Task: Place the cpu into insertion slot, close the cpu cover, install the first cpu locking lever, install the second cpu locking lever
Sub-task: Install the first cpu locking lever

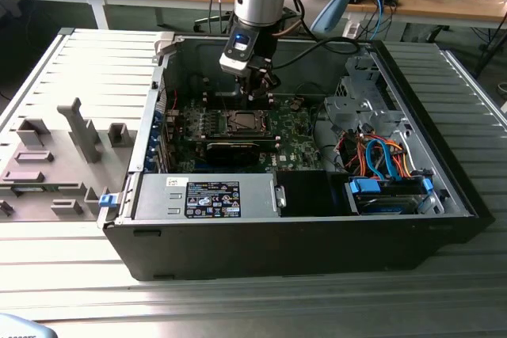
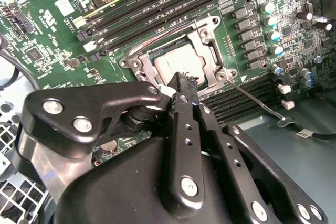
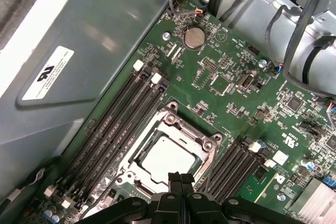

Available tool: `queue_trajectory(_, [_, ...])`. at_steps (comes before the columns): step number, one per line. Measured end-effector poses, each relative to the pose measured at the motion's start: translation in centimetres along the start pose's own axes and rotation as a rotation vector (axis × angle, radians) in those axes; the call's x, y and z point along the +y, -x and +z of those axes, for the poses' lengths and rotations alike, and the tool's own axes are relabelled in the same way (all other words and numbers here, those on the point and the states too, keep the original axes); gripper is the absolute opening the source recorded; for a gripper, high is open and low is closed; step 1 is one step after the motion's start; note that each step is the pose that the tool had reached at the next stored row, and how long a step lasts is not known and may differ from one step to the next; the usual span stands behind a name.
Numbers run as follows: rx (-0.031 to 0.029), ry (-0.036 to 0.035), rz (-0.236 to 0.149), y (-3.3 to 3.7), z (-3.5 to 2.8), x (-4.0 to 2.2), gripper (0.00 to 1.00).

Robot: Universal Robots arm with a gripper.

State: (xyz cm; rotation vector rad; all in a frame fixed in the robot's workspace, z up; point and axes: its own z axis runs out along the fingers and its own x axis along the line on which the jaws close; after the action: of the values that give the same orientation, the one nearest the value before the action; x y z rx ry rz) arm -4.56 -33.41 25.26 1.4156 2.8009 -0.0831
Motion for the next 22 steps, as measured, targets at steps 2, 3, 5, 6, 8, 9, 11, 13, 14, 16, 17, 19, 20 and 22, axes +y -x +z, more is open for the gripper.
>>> queue_trajectory(2, [-0.0002, 0.0001, -0.005, 0.0, 0.0, 0.0, 0.11])
queue_trajectory(3, [-0.0003, 0.0002, -0.007, 0.0, 0.0, 0.0, 0.11])
queue_trajectory(5, [-0.0006, 0.0004, -0.015, 0.0, 0.0, 0.0, 0.11])
queue_trajectory(6, [-0.0008, 0.0004, -0.016, 0.0, 0.0, 0.0, 0.11])
queue_trajectory(8, [-0.001, 0.0006, -0.022, 0.0, 0.0, 0.0, 0.11])
queue_trajectory(9, [-0.0011, 0.0006, -0.024, 0.0, 0.0, 0.0, 0.11])
queue_trajectory(11, [-0.0013, 0.0007, -0.026, 0.0, 0.0, 0.0, 0.11])
queue_trajectory(13, [-0.0014, 0.0008, -0.031, 0.0, 0.0, 0.0, 0.11])
queue_trajectory(14, [-0.0014, 0.0008, -0.031, 0.0, 0.0, 0.0, 0.11])
queue_trajectory(16, [-0.0016, 0.0009, -0.034, 0.0, 0.0, 0.0, 0.11])
queue_trajectory(17, [-0.0016, 0.0009, -0.035, 0.0, 0.0, 0.0, 0.11])
queue_trajectory(19, [-0.0017, 0.001, -0.037, 0.0, 0.0, 0.0, 0.11])
queue_trajectory(20, [-0.0017, 0.001, -0.038, 0.0, 0.0, 0.0, 0.11])
queue_trajectory(22, [-0.0019, 0.001, -0.04, 0.0, 0.0, 0.0, 0.11])
